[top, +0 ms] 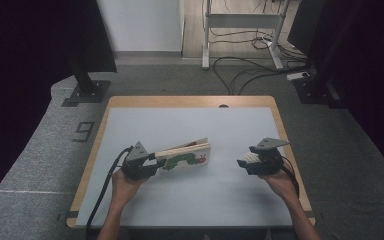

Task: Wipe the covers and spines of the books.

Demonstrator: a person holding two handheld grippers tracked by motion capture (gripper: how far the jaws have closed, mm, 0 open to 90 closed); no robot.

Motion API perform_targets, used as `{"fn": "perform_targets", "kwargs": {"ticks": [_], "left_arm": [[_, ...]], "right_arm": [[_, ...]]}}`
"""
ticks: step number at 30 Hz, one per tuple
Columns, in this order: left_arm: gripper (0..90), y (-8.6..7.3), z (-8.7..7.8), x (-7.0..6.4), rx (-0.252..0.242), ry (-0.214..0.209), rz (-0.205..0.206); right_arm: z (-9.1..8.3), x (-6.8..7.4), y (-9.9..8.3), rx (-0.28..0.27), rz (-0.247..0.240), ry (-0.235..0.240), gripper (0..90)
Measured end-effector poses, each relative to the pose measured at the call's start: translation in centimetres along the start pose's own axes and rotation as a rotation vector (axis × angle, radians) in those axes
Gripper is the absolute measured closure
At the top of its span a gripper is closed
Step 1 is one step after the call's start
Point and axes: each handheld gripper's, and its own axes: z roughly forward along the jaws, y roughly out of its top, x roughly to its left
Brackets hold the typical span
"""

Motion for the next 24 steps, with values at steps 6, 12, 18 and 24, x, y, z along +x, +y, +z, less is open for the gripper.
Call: {"fn": "perform_targets", "kwargs": {"ticks": [6, 12, 18, 24], "left_arm": [[59.2, 0.0, 0.0, 0.1, -0.001, 0.001, 0.000], [59.3, 0.0, 0.0, 0.1, -0.001, 0.001, 0.002], [59.3, 0.0, 0.0, 0.1, -0.001, 0.000, 0.001], [59.3, 0.0, 0.1, 0.2, -0.002, -0.002, -0.013]], "right_arm": [[-1.4, -1.5, -0.9, 0.014, 0.028, -0.055, 26.0], [-2.5, -3.4, -2.3, 0.038, 0.059, -0.129, 26.8], [-2.5, -4.7, -3.4, 0.063, 0.097, -0.162, 27.1], [-1.0, -5.7, -5.4, 0.110, 0.140, -0.172, 30.0]]}}
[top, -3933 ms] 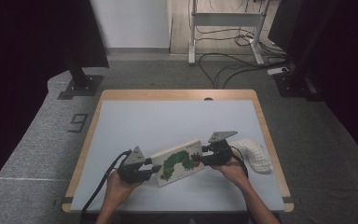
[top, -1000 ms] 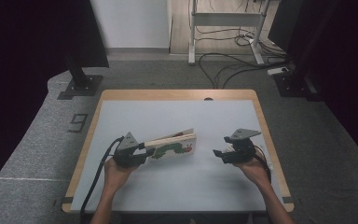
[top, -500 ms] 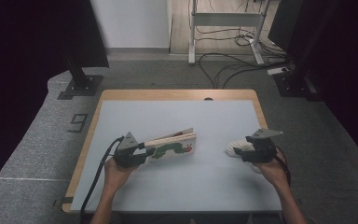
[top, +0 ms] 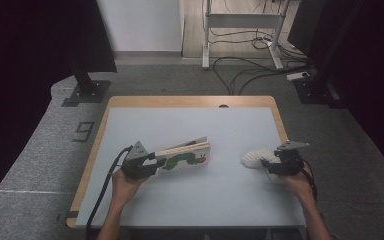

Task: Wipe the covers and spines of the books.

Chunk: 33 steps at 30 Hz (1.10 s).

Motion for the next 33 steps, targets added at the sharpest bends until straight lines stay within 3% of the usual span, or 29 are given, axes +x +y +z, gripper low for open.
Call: {"fn": "perform_targets", "kwargs": {"ticks": [8, 13, 33], "left_arm": [[59.4, 0.0, 0.0, 0.0, -0.001, 0.004, 0.000], [59.6, 0.0, 0.0, 0.0, -0.001, 0.006, 0.001], [60.3, 0.0, 0.0, 0.0, 0.003, 0.010, 0.019]], "right_arm": [[0.7, -0.3, -0.9, -0.012, -0.003, 0.048, 48.6], [0.4, -0.2, -1.0, -0.004, 0.003, 0.029, 64.0], [-3.7, 1.7, 0.7, -0.063, -0.056, 0.091, 66.8]]}}
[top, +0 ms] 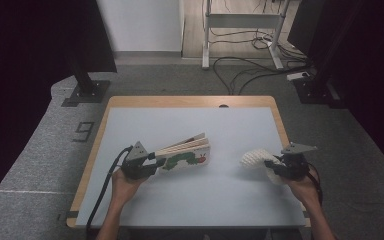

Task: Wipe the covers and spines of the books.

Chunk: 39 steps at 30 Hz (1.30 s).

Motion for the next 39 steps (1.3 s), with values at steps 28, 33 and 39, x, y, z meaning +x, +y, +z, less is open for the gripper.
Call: {"fn": "perform_targets", "kwargs": {"ticks": [28, 33, 39], "left_arm": [[60.8, 0.0, 0.1, 0.4, 0.001, -0.007, 0.005], [61.0, 0.0, 0.1, 0.5, 0.001, -0.011, 0.008], [61.1, 0.0, 0.0, 0.6, 0.002, -0.016, 0.009]], "right_arm": [[-0.1, 5.3, 3.1, -0.049, -0.082, 0.163, 66.0], [0.6, 6.4, 3.9, -0.050, -0.102, 0.196, 65.9], [1.6, 7.8, 4.7, -0.049, -0.126, 0.234, 65.7]]}}
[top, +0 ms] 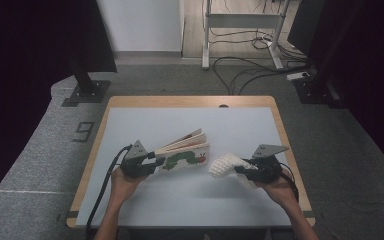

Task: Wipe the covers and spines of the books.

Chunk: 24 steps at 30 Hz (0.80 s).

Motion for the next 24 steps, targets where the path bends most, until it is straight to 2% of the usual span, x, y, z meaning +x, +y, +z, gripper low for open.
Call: {"fn": "perform_targets", "kwargs": {"ticks": [24], "left_arm": [[61.3, 0.0, 0.0, 0.2, 0.001, -0.015, 0.007]], "right_arm": [[5.4, 4.6, 3.8, 0.000, -0.108, 0.141, 65.5]]}}
